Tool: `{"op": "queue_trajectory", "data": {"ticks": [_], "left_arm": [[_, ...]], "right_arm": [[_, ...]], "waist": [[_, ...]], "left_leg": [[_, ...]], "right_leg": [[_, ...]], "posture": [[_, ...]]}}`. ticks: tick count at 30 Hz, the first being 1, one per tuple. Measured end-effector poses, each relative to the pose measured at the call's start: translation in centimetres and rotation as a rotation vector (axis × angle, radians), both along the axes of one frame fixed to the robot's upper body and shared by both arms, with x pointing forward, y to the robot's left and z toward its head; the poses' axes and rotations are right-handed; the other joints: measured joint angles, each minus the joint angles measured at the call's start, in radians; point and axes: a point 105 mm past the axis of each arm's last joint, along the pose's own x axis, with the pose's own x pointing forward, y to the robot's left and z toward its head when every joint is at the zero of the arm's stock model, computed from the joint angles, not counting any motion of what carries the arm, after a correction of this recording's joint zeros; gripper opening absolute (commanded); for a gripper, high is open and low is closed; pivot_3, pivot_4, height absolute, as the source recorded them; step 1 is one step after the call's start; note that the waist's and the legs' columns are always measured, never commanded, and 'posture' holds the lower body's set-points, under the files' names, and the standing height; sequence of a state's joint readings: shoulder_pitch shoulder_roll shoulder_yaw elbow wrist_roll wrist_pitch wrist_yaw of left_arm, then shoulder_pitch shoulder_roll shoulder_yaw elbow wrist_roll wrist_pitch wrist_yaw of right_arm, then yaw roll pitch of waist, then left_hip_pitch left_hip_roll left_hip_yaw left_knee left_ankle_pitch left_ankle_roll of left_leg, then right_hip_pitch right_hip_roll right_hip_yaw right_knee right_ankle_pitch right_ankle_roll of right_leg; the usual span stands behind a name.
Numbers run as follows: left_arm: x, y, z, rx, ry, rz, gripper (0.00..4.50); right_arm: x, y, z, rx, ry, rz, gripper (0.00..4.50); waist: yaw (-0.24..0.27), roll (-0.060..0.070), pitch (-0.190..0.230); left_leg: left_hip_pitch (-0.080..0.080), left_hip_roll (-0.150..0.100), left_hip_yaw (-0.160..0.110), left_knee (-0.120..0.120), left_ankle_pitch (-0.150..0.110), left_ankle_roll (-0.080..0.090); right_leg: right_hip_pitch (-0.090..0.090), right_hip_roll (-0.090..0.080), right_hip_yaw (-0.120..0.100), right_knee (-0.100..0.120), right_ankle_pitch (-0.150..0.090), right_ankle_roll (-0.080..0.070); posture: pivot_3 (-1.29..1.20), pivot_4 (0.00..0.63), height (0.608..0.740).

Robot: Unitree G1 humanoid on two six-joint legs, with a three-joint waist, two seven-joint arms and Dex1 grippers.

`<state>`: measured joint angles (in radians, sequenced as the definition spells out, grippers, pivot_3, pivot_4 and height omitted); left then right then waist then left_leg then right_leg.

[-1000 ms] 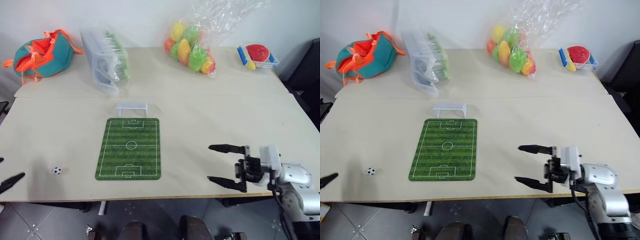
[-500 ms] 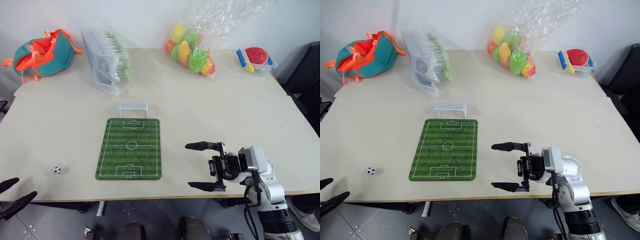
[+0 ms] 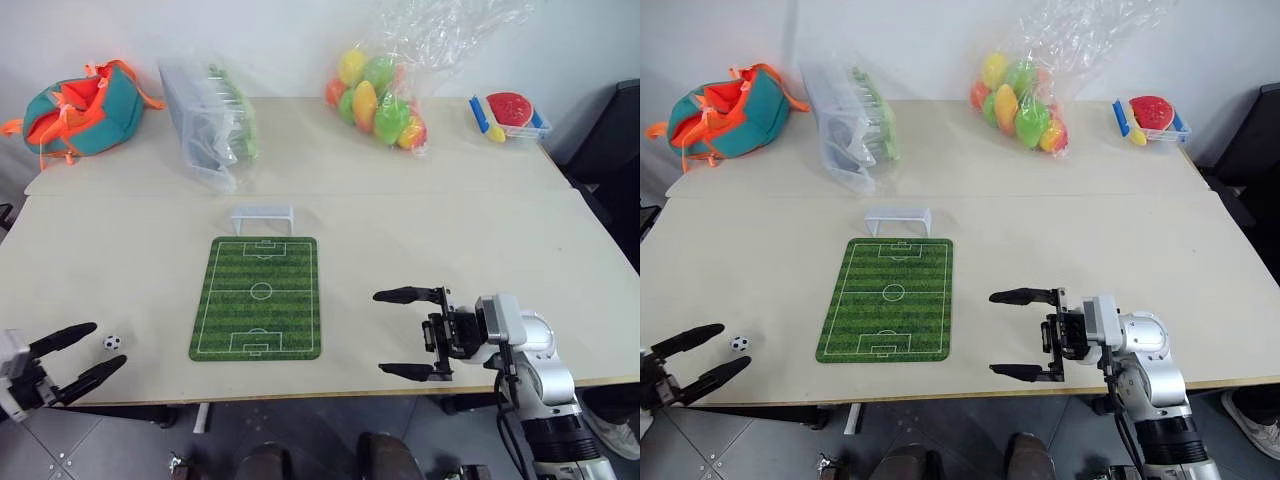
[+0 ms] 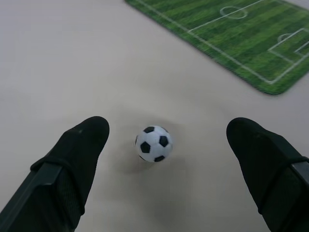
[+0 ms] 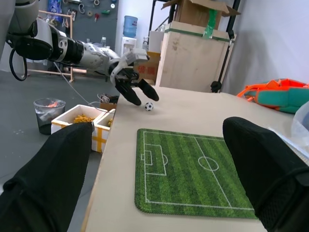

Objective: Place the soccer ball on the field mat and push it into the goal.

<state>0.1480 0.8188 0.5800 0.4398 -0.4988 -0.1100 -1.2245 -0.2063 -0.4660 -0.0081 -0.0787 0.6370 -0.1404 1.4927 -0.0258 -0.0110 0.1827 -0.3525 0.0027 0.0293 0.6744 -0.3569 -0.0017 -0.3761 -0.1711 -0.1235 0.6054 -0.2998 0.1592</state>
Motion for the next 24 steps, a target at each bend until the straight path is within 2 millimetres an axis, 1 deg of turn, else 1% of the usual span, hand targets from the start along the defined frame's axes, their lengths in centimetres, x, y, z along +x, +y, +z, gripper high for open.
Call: {"op": "queue_trajectory", "data": {"ticks": [2, 5, 8, 9, 15, 24], "left_arm": [[0.5, -0.3, -0.1, -0.013, -0.009, 0.005, 4.48], [1.2, -0.7, -0.4, -0.032, -0.002, 0.003, 3.92], [1.3, -1.1, -0.9, -0.050, 0.019, -0.002, 3.05], [1.4, -1.0, -0.9, -0.051, 0.020, 0.000, 2.69], [1.2, -0.5, -1.1, -0.045, 0.026, 0.015, 0.88], [2.0, -1.3, -0.7, -0.020, 0.012, -0.038, 0.87]], "right_arm": [[0.0, -0.1, -0.1, -0.003, -0.001, -0.004, 4.50], [-0.2, -0.4, -0.5, -0.013, 0.013, -0.017, 4.50], [-0.1, -0.4, -0.7, -0.018, 0.017, -0.034, 4.50], [-0.1, -0.5, -0.7, -0.019, 0.016, -0.043, 4.50], [0.0, -0.4, -0.4, -0.022, 0.003, -0.065, 4.50], [0.2, -0.7, 0.0, -0.016, -0.009, -0.099, 4.50]], "waist": [[0.000, 0.000, 0.000], [0.001, 0.000, 0.000], [0.001, 0.000, 0.000], [-0.001, 0.000, 0.000], [0.000, 0.000, 0.000], [0.004, 0.000, 0.000]], "left_leg": [[0.000, 0.000, 0.000, 0.000, 0.000, 0.000], [0.000, 0.000, 0.000, 0.001, 0.000, 0.000], [0.000, 0.000, 0.000, 0.002, 0.000, 0.000], [0.000, 0.001, 0.001, 0.003, -0.001, 0.000], [0.000, 0.001, 0.001, 0.003, -0.001, 0.000], [0.000, 0.001, 0.001, 0.005, -0.002, 0.000]], "right_leg": [[0.000, 0.000, 0.000, 0.000, 0.000, 0.000], [0.000, 0.000, 0.000, 0.000, 0.000, 0.000], [0.000, 0.000, 0.000, 0.001, 0.000, 0.000], [0.000, 0.000, 0.001, 0.001, 0.000, 0.000], [0.000, 0.000, 0.001, 0.001, 0.000, 0.000], [0.000, 0.000, 0.002, 0.002, 0.000, 0.000]], "posture": [[0.00, 0.150, 0.740], [0.00, 0.150, 0.740], [0.00, 0.150, 0.740], [0.00, 0.150, 0.740], [0.00, 0.150, 0.740], [0.00, 0.150, 0.740]]}}
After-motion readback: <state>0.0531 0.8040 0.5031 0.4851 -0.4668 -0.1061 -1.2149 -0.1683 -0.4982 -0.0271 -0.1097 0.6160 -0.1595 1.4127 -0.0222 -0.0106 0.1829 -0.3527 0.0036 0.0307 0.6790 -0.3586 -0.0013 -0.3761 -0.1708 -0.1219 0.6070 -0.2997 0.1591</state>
